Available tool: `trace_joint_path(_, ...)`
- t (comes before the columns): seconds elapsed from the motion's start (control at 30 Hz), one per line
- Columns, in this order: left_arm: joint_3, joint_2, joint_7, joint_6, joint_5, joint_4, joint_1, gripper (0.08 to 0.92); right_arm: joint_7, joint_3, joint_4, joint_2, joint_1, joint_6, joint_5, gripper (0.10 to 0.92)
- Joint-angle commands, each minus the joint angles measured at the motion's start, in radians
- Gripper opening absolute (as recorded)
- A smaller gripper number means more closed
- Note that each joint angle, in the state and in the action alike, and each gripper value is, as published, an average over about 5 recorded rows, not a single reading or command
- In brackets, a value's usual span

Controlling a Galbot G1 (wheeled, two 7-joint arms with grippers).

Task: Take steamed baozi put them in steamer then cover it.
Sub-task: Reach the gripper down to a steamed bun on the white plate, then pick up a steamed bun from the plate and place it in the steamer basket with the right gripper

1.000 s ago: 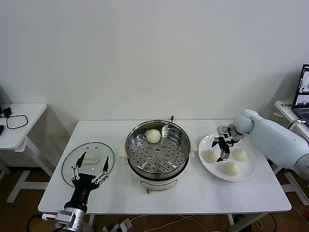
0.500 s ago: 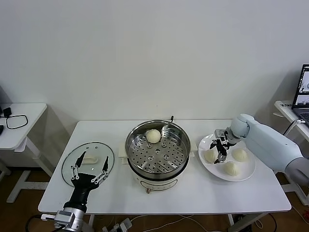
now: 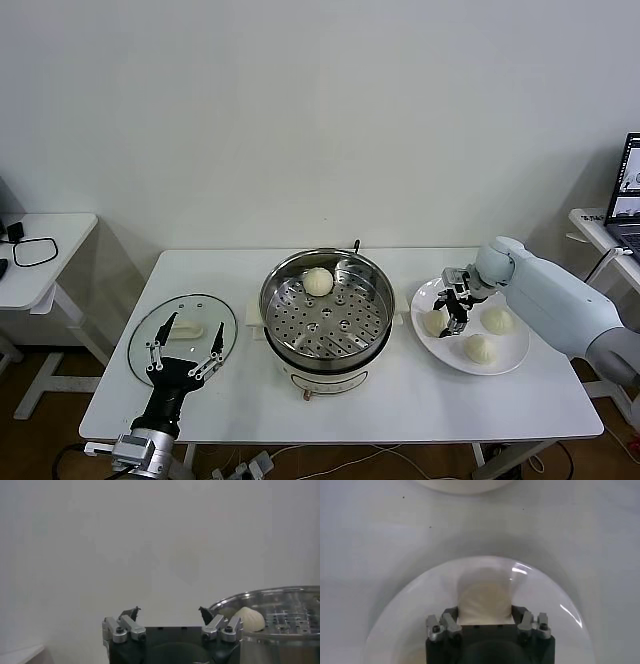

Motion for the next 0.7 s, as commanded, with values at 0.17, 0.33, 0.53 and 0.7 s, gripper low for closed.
trace_joint_path(0.17,0.003,0.0,-0.002,0.002,0.0,-0.006,0.0,0.823,-0.016,-0.068,0.09,-0.077,0.064,-0.027,0.085,0.696)
trace_joint_path(0.33,0.007,0.001,-0.004,0.004,0.0,-0.011,-0.002,0.823,-0.015,-0.215,0.246,-0.211,0.216,-0.086,0.263,0.695)
trace_joint_path(0.53,0.011,0.002,-0.007,0.009,-0.003,-0.022,-0.004,0.823,-0.002,-0.489,0.512,-0.354,0.509,-0.195,0.448,0.696)
trace_joint_path(0.7,0.02,0.006,-0.007,0.01,-0.004,-0.029,-0.005,0.823,0.006,-0.723,0.675,-0.38,0.803,-0.274,0.598,0.696)
